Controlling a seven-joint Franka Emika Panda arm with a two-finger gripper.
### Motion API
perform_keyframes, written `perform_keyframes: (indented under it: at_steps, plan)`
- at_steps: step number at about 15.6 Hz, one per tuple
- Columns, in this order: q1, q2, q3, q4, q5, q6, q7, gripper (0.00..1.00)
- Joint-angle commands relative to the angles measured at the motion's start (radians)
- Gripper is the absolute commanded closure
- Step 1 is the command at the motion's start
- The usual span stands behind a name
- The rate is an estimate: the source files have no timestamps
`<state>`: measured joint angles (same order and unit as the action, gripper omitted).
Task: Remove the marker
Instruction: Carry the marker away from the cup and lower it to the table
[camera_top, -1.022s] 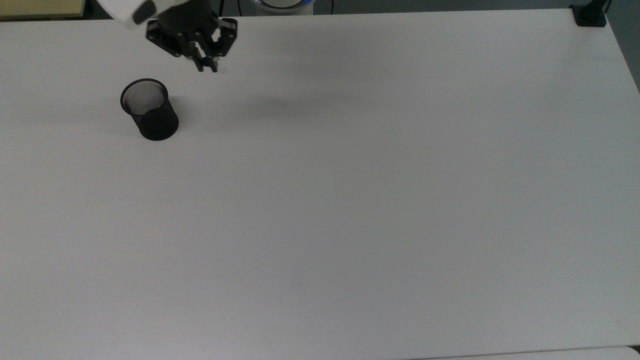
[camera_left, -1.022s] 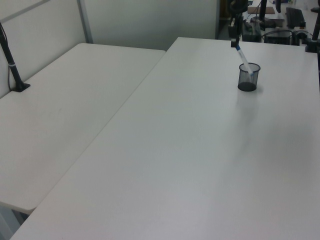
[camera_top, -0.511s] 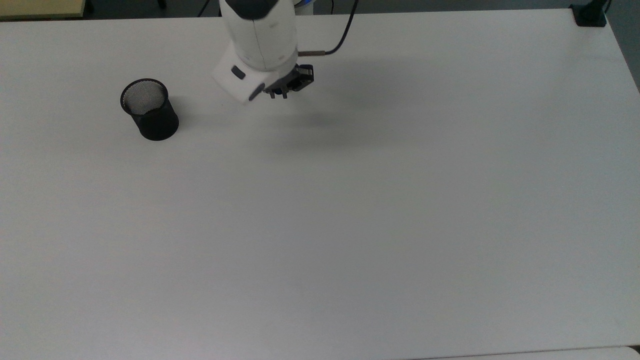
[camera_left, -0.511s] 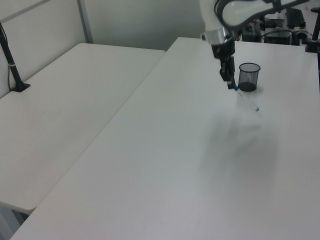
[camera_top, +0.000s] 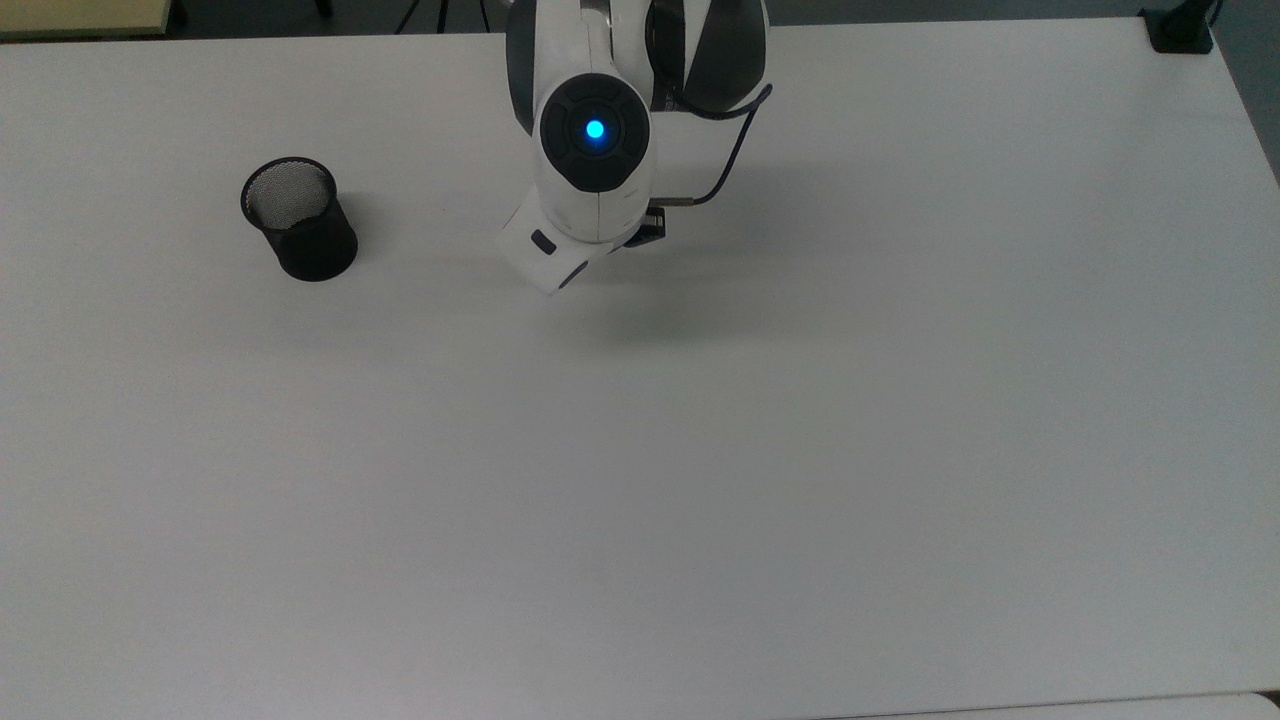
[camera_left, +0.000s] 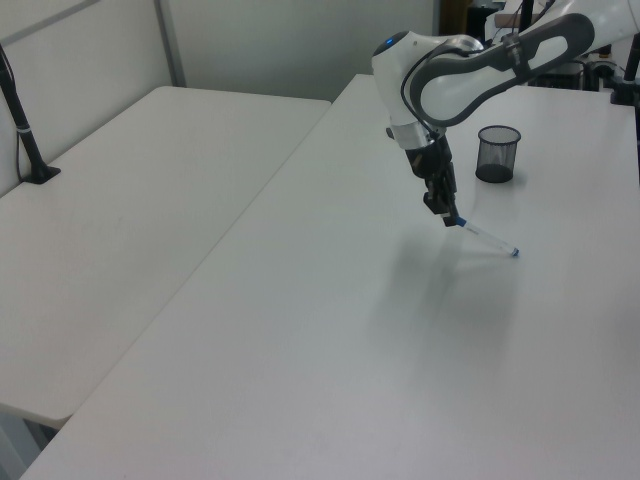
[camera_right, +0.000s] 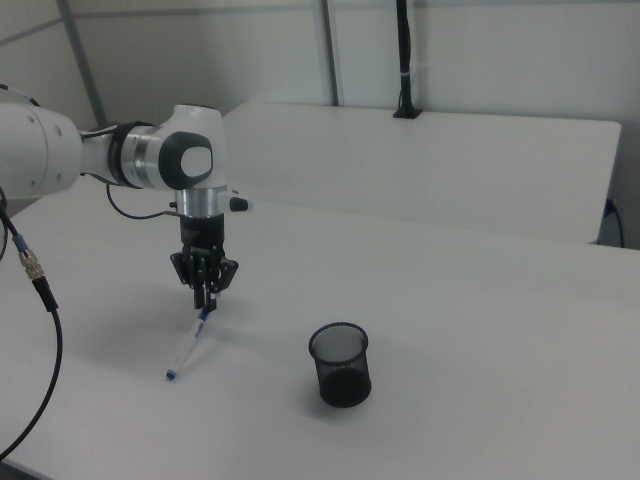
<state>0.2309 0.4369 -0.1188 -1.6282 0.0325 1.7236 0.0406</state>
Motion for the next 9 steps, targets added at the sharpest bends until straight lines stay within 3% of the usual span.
perform_keyframes:
  at_steps: [1,6,9]
  plan:
    - [0.018,0.029,-0.016,0.004,-0.012,0.120,0.082,0.58]
    - [0.019,0.029,-0.016,0.004,-0.034,0.139,0.097,0.43]
    - [0.024,0.002,-0.018,0.008,-0.055,0.134,0.134,0.10]
